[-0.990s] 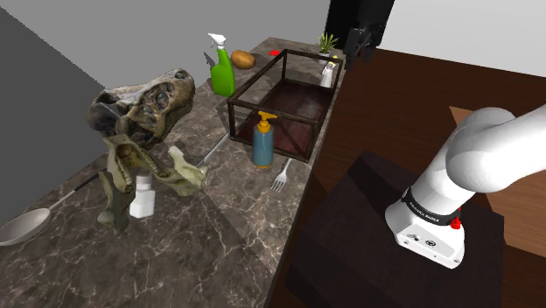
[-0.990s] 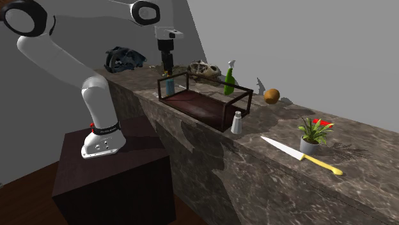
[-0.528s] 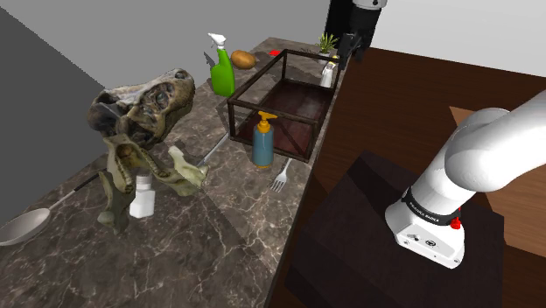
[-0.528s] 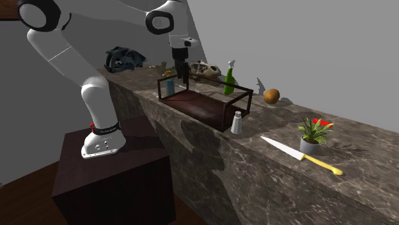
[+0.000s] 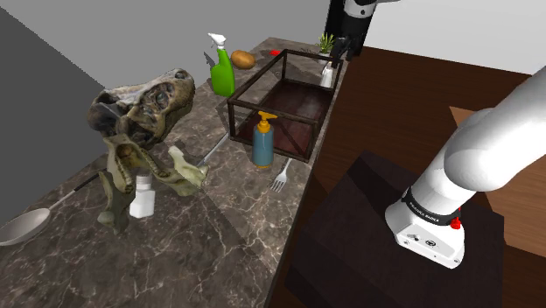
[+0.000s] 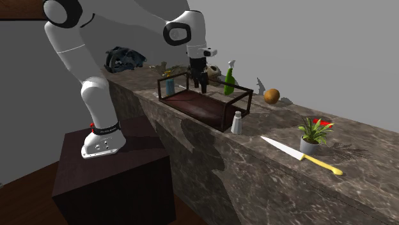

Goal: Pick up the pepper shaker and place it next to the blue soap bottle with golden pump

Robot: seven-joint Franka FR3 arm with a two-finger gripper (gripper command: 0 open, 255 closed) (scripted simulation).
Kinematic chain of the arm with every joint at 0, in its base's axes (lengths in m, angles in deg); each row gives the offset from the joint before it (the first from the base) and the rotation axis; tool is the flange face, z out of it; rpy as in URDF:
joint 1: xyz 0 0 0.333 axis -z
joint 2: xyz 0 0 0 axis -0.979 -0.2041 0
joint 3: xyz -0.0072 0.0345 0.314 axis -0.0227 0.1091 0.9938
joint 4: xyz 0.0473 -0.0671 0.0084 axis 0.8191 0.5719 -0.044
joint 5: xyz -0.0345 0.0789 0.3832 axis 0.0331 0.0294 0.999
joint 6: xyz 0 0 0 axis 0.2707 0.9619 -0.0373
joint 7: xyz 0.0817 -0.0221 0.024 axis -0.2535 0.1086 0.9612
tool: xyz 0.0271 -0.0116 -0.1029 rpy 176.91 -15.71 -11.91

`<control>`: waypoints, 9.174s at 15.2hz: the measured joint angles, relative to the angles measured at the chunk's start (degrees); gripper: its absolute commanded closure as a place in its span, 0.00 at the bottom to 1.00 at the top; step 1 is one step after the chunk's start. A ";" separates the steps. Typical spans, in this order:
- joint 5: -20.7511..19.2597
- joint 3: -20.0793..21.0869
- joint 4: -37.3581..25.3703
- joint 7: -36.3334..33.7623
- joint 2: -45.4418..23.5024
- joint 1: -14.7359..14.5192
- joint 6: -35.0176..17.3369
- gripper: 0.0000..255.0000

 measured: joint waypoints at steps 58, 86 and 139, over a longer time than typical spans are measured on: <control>16.07 -5.08 -34.67 19.50 -32.37 7.66 -0.14 1.00; 16.49 -5.73 -59.40 18.89 -34.45 10.49 22.56 1.00; 3.45 3.20 -12.86 34.95 -8.51 -21.17 9.04 0.00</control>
